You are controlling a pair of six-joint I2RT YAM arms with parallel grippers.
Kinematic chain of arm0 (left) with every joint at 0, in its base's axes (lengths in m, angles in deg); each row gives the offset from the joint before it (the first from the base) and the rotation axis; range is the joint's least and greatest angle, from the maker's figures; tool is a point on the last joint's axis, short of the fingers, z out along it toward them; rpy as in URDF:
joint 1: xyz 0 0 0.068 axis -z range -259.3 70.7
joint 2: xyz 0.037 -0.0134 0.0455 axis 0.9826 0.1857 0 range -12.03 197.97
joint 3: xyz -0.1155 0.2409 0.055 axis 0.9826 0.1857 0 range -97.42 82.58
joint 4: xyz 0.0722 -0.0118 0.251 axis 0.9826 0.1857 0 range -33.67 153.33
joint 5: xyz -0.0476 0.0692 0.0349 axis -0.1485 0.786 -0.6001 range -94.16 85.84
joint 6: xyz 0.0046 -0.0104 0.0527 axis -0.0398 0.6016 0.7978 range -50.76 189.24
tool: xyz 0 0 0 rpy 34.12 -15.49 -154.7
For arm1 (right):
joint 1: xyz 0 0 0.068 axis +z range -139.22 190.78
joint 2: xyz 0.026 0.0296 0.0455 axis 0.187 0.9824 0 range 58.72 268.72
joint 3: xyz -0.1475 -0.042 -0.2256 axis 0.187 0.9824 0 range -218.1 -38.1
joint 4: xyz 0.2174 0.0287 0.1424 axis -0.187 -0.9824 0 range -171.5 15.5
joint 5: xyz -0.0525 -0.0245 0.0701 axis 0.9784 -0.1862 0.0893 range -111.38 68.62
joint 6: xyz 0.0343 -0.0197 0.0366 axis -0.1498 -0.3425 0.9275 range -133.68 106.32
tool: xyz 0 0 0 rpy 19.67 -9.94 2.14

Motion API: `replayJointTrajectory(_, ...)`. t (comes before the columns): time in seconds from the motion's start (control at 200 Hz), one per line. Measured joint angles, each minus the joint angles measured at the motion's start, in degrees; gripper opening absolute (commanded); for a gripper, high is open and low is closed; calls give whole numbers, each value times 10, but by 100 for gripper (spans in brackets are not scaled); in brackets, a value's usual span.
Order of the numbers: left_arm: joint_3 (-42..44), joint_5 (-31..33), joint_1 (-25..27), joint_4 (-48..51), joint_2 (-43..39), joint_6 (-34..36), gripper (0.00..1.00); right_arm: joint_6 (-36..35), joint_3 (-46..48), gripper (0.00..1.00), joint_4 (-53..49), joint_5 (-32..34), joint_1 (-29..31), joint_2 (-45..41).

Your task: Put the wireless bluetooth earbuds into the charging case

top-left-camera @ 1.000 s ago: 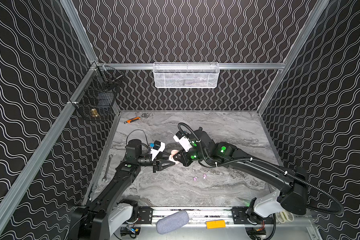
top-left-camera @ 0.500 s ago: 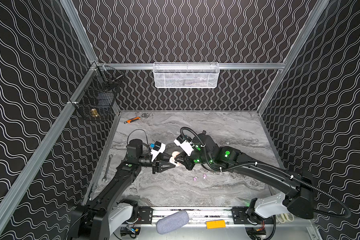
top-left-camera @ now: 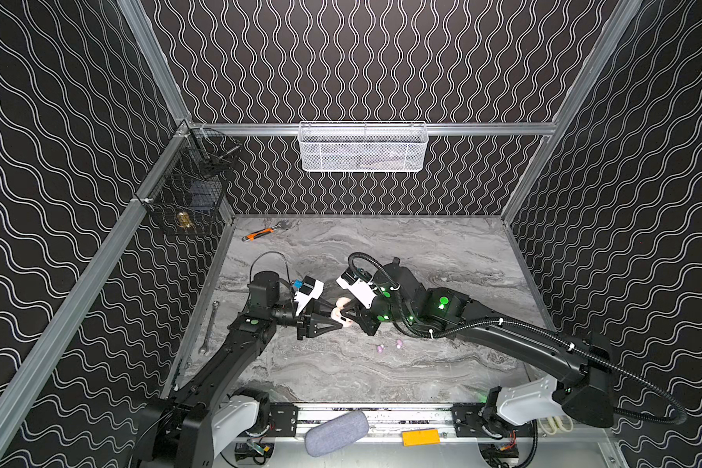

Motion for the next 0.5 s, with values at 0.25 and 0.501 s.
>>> replayJointTrajectory(0.25, 0, -9, 2, -2, 1, 0, 1, -14, -13, 14, -11, -10, 5, 1)
replayJointTrajectory(0.501, 0, -10, 3, -1, 3, 0, 1, -24, -34, 14, -26, -12, 16, 16)
